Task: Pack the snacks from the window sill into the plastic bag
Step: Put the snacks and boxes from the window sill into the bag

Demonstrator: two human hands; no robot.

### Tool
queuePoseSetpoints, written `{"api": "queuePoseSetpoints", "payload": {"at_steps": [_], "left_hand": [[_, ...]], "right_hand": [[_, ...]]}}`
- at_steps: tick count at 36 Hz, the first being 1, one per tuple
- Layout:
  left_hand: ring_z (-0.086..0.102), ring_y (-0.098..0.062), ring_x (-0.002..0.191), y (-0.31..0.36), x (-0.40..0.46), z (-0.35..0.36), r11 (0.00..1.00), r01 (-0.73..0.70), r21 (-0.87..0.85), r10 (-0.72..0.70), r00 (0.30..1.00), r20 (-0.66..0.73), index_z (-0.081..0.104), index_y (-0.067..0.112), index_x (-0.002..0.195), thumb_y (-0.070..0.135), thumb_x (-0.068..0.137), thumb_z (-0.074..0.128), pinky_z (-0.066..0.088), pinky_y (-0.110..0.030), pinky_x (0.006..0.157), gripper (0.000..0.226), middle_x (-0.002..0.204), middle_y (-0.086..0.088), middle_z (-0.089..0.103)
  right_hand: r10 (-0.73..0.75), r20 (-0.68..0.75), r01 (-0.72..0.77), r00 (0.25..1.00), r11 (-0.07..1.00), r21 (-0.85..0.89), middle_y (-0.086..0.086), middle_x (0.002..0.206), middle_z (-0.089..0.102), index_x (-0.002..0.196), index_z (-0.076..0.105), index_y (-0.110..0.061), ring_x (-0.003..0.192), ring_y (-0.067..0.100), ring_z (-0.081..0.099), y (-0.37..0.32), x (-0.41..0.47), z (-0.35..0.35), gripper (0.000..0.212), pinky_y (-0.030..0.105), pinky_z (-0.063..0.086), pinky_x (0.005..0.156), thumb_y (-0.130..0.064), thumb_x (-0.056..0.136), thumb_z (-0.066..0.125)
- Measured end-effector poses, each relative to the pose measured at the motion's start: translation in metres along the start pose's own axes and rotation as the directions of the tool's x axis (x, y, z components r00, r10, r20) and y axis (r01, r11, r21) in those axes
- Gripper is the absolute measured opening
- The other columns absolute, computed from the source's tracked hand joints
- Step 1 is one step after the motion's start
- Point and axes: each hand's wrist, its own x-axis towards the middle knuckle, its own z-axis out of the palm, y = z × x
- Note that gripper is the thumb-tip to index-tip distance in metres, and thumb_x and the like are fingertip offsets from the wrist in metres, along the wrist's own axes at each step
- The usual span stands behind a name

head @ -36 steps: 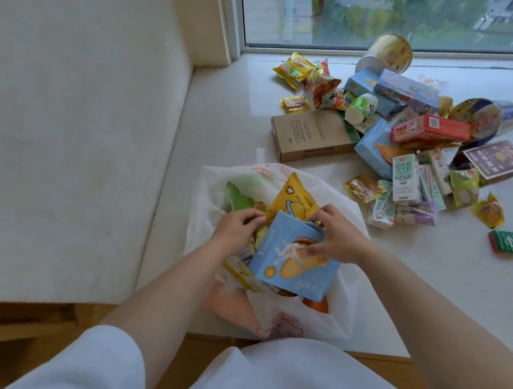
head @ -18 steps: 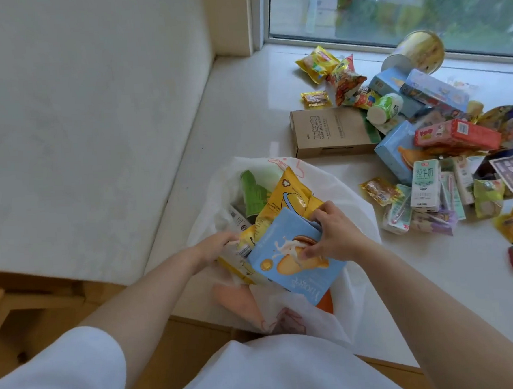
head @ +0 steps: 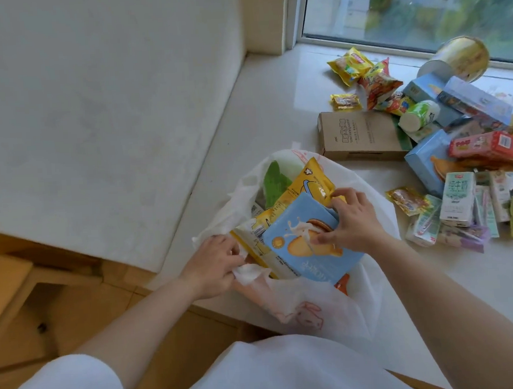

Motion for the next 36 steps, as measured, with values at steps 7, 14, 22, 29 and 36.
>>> {"api": "queuePoseSetpoints", "payload": {"at_steps": [7,14,22,29,36], "left_hand": [[0.046,-0.019,0.084,-0.005,-0.015,-0.037,0.985,-0.077,-0.152,0.028,0.954,-0.299,0.062,0.012,0.064,0.013,0.067,0.045,0.036,-0.030,0.080,0.017,0.086,0.000,0.063],[0.046,-0.012,0.079,-0.003,-0.002,-0.037,0.935,0.023,-0.355,-0.114,0.965,-0.236,0.064,0.012,0.063,0.019,0.073,0.042,0.037,-0.028,0.074,0.025,0.077,0.004,0.063],[0.054,-0.022,0.078,0.041,0.079,-0.066,0.956,0.070,-0.286,-0.160,0.940,-0.303,0.064,0.010,0.077,0.036,0.087,0.039,0.039,-0.029,0.067,0.038,0.080,-0.004,0.061],[0.053,-0.016,0.102,0.094,0.167,-0.076,0.983,0.026,-0.181,-0.049,0.991,-0.124,0.056,0.021,0.112,0.027,0.088,0.054,0.043,-0.029,0.080,0.024,0.111,0.004,0.056],[0.051,-0.018,0.109,0.162,0.241,-0.069,0.992,-0.047,-0.120,0.048,0.999,0.006,0.047,0.024,0.125,0.032,0.091,0.051,0.046,-0.035,0.086,0.035,0.120,0.002,0.052]], "right_hand": [[-0.204,0.117,0.221,0.972,0.962,-0.159,0.000,0.145,0.016,0.127,0.045,-0.031,0.135,0.026,0.017,-0.049,0.004,0.010,0.086,0.043,0.030,0.107,-0.071,0.055,0.070],[-0.244,0.187,0.290,0.952,0.913,-0.285,0.003,0.137,0.022,0.125,0.041,-0.034,0.123,0.027,0.024,-0.071,0.003,0.024,0.086,0.040,0.035,0.099,-0.081,0.056,0.059],[-0.120,0.214,0.156,0.969,0.975,-0.160,0.001,0.133,0.028,0.131,0.040,-0.031,0.125,0.024,0.032,-0.065,0.004,0.017,0.092,0.039,0.039,0.099,-0.078,0.056,0.064],[0.150,-0.032,-0.129,0.988,0.928,0.351,0.000,0.126,0.048,0.112,0.060,-0.023,0.121,0.017,0.039,-0.016,-0.017,-0.004,0.031,0.033,0.035,0.096,-0.044,0.090,0.053],[0.490,-0.080,-0.403,0.868,0.790,0.463,0.006,0.122,0.054,0.109,0.064,-0.017,0.112,0.023,0.049,0.077,-0.044,-0.015,0.026,0.034,0.040,0.092,-0.033,0.091,0.054]]}}
